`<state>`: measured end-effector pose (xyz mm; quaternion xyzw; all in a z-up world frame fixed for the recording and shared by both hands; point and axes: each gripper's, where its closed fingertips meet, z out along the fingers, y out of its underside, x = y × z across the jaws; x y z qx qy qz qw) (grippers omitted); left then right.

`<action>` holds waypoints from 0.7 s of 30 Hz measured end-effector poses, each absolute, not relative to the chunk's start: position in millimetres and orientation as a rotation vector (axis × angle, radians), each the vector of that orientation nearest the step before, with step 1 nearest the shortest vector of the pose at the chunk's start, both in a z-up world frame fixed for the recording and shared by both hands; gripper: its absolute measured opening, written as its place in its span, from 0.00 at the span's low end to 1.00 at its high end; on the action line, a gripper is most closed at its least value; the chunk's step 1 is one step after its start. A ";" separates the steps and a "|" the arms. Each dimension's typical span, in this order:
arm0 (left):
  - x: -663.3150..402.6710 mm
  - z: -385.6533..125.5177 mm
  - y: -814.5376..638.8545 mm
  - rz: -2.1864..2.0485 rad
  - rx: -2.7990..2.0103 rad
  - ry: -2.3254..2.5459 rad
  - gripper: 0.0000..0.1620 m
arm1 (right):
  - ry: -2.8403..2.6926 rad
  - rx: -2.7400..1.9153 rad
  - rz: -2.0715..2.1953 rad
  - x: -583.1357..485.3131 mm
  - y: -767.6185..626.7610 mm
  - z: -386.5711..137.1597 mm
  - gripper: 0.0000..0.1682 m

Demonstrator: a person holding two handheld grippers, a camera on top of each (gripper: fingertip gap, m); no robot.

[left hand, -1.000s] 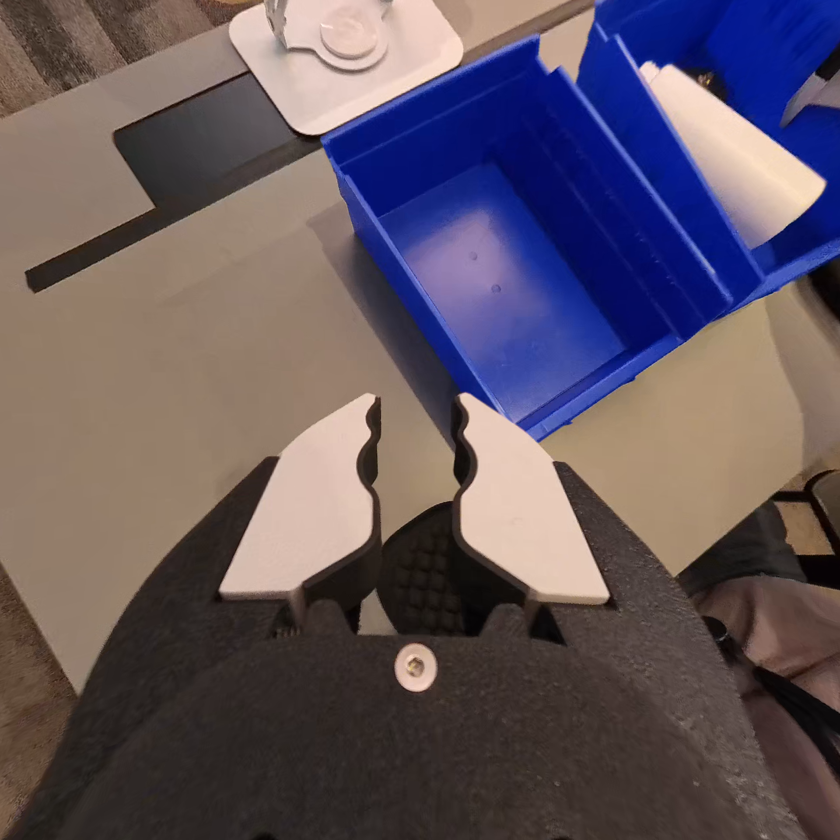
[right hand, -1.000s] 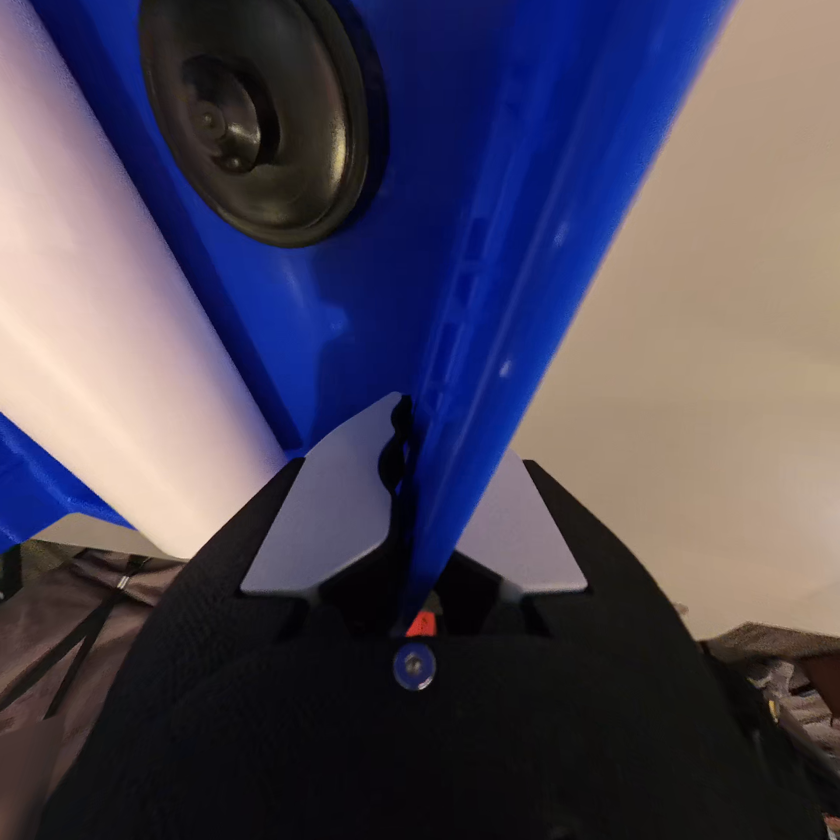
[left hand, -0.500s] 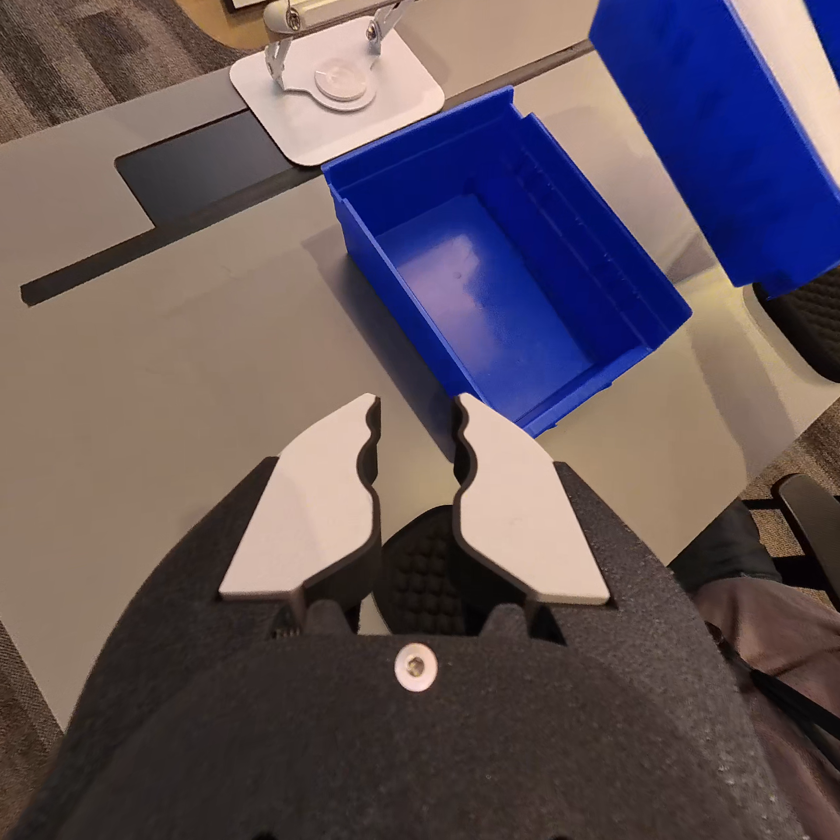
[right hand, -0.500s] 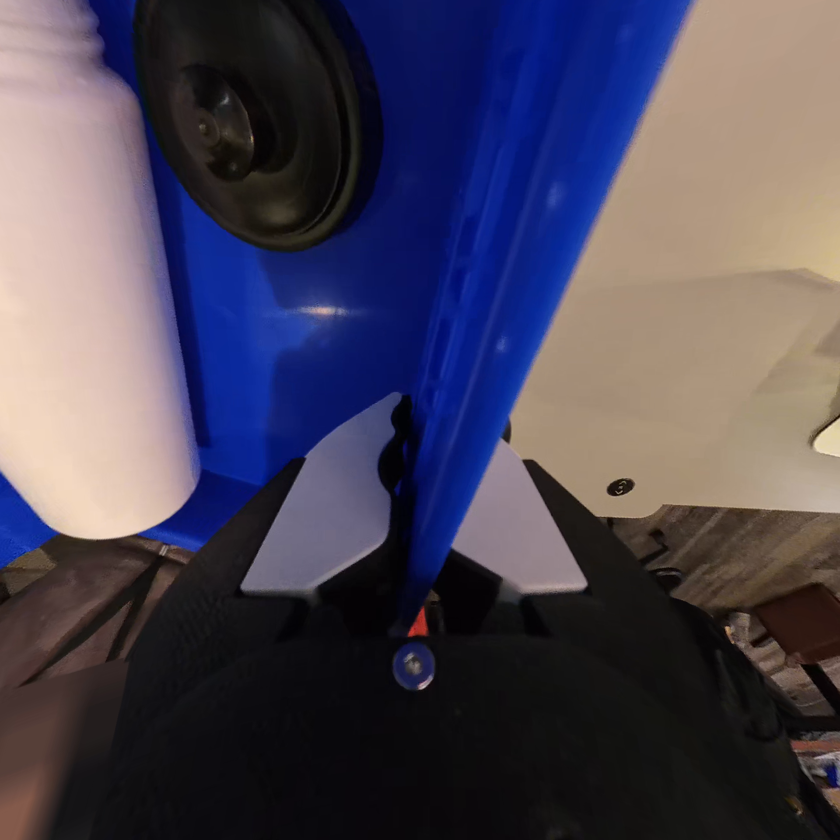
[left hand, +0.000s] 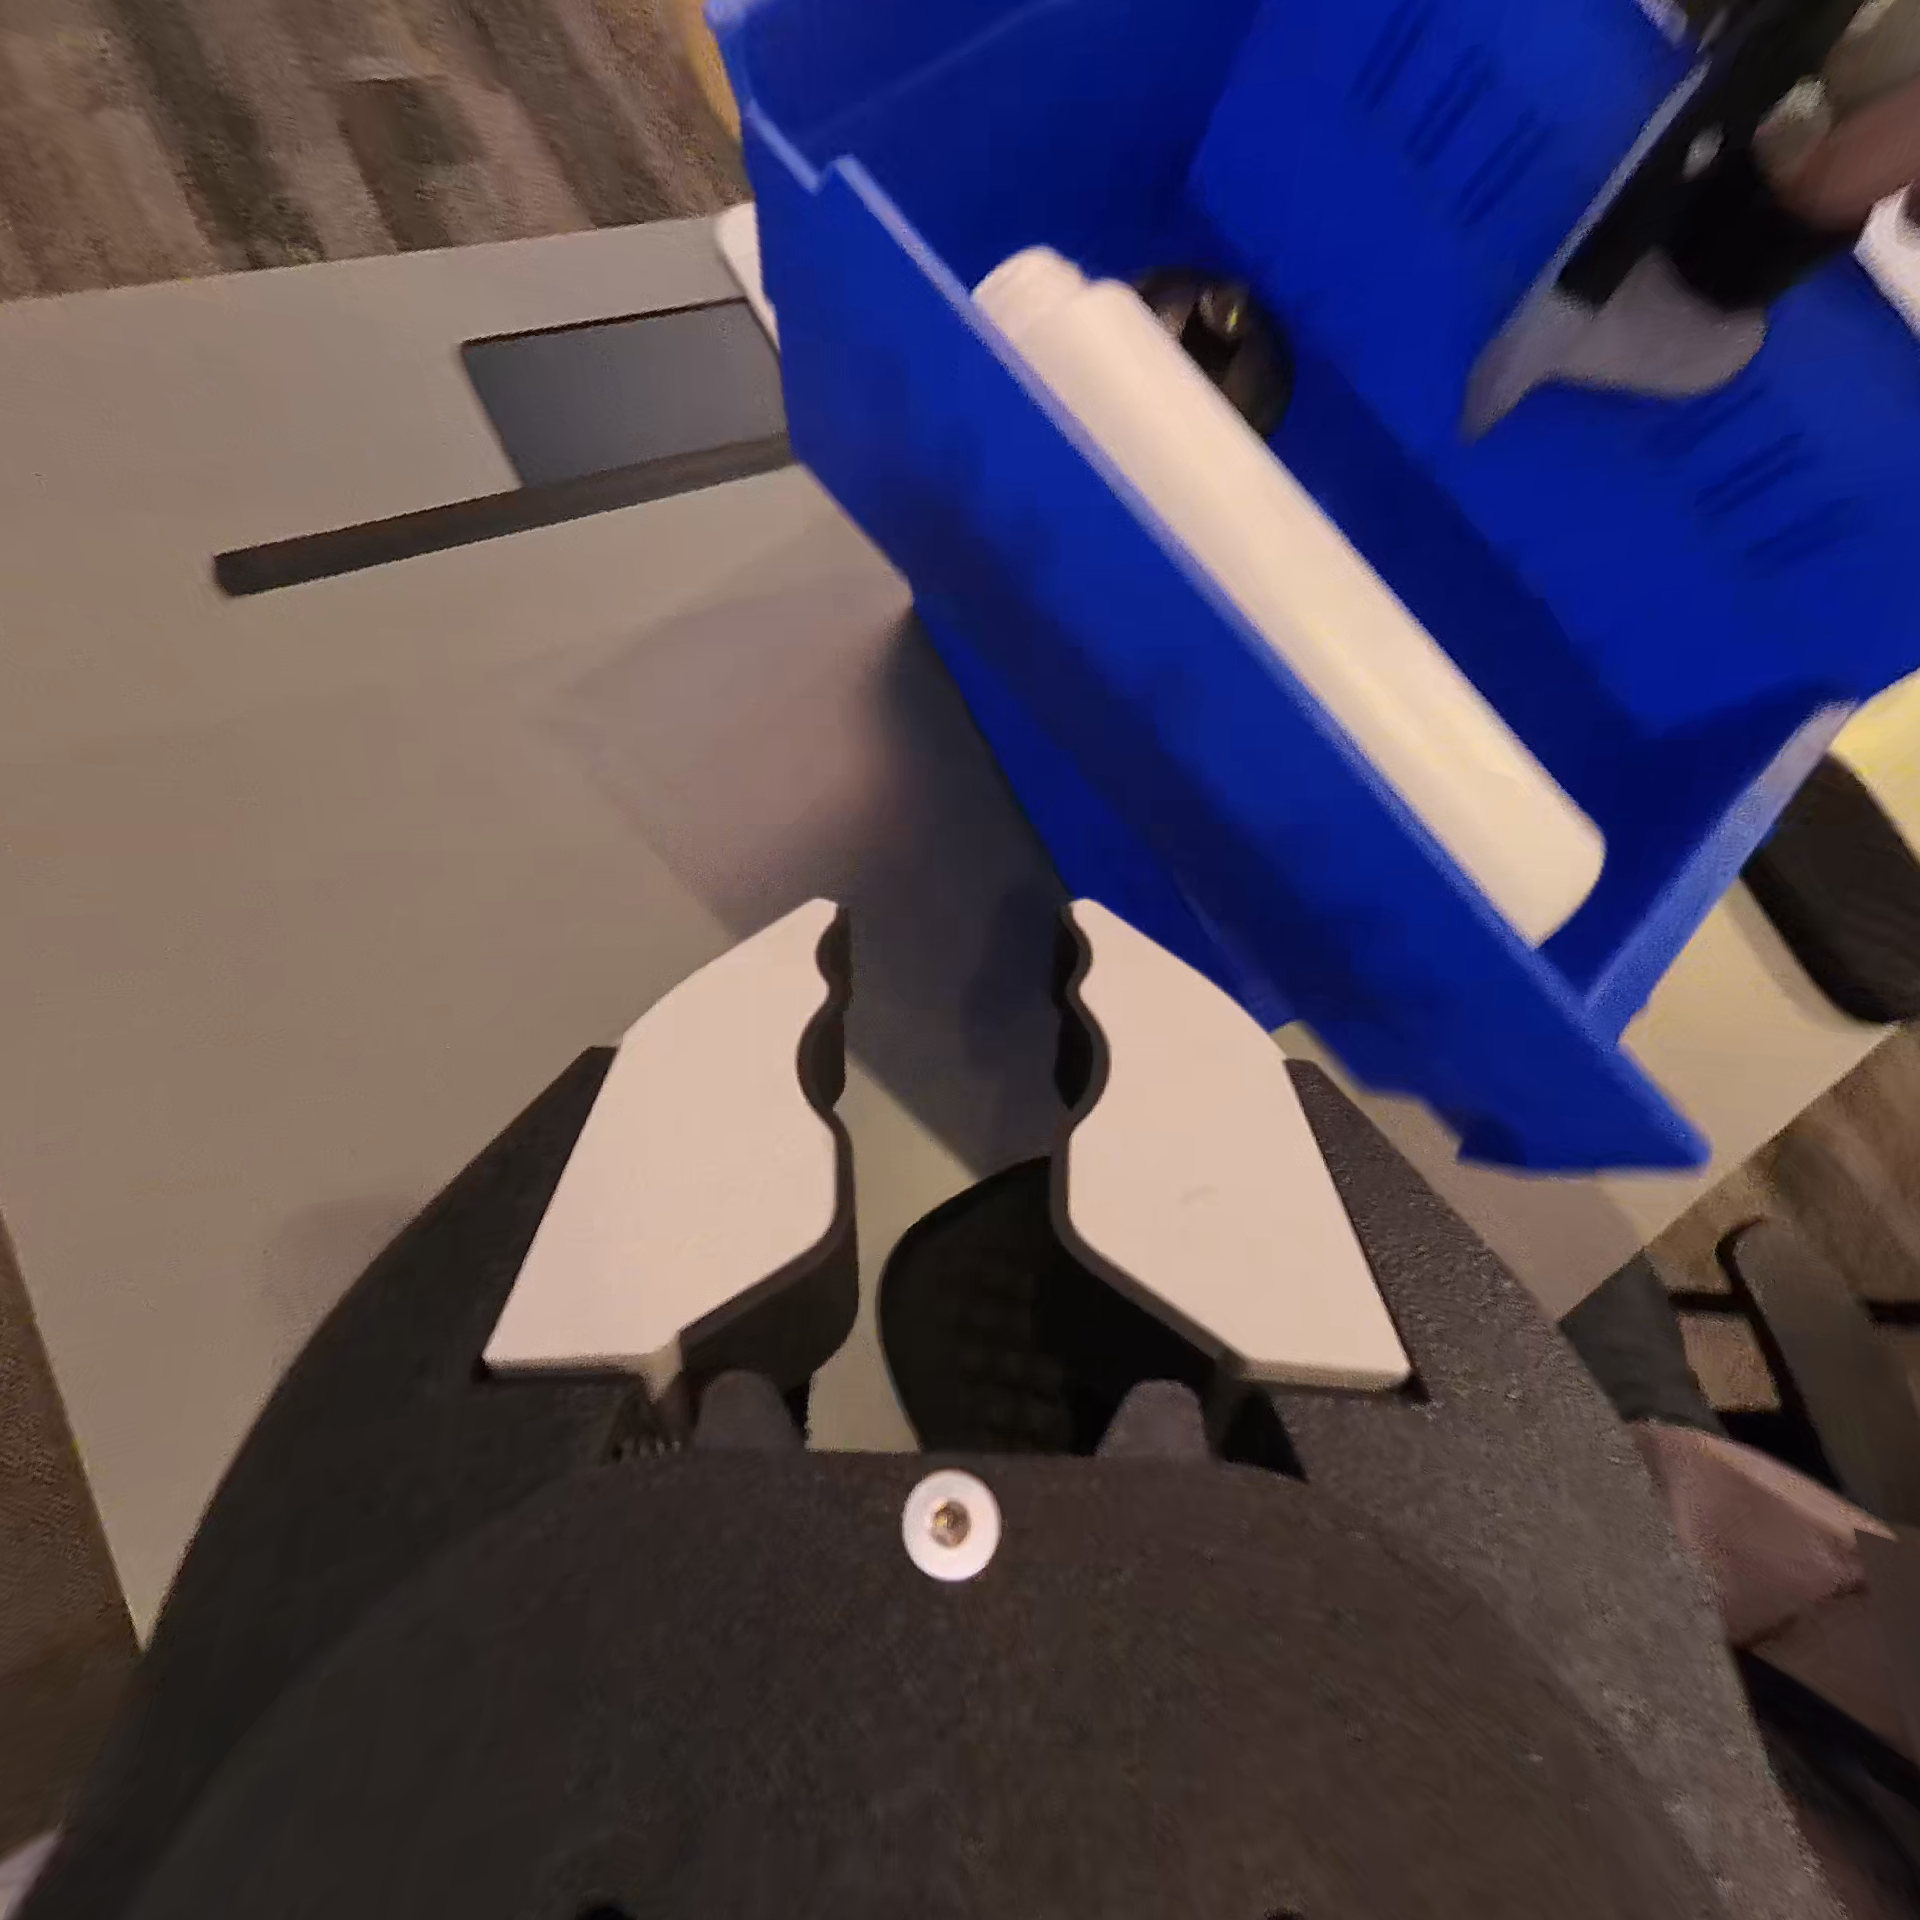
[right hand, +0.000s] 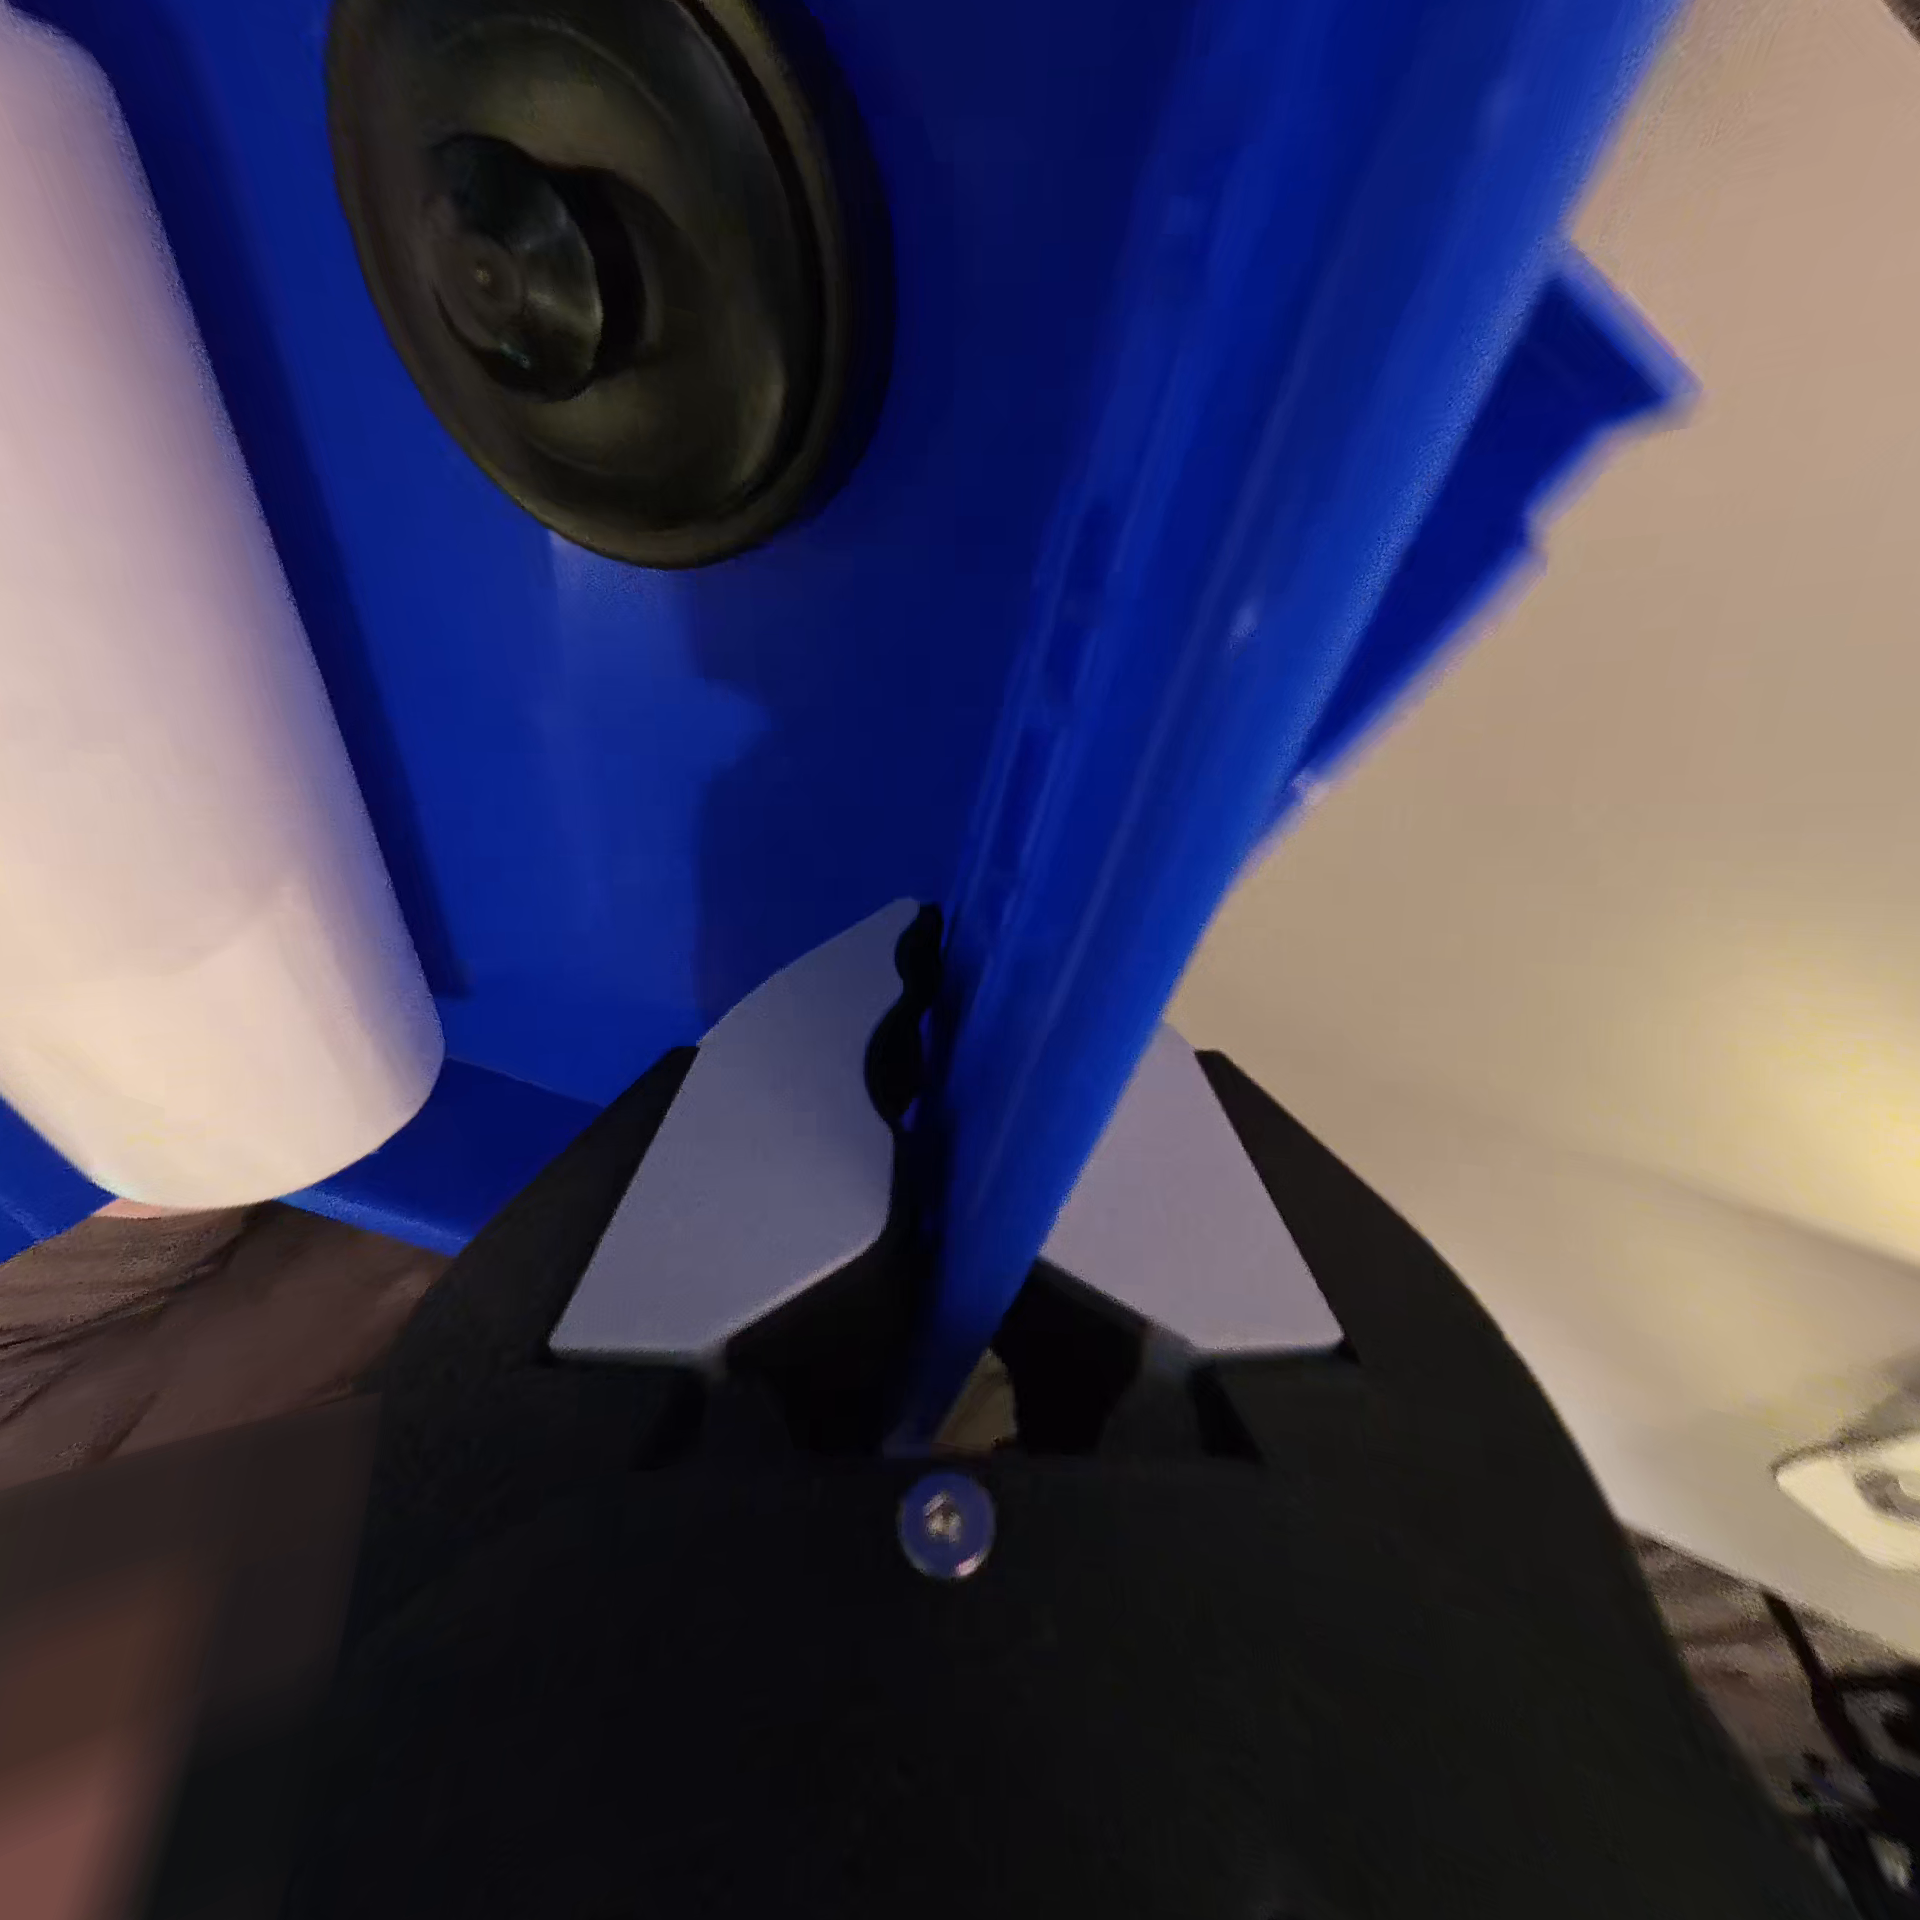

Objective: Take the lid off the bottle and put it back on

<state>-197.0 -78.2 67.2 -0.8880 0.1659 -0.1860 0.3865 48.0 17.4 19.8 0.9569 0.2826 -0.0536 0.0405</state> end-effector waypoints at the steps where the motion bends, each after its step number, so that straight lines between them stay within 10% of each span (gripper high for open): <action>1: -209.6 68.3 -77.8 -0.481 -2.253 0.361 0.24 | 0.897 2.916 -0.203 23.8 16.1 14.9 0.04; 5: -276.0 87.6 -75.7 -0.426 -2.107 0.040 0.46 | 1.021 2.849 -0.274 -59.9 8.5 -8.2 0.04; 21: -320.5 64.4 -78.4 -0.385 -2.167 -0.087 0.53 | 0.866 2.734 -0.289 -167.2 -4.2 -108.0 0.04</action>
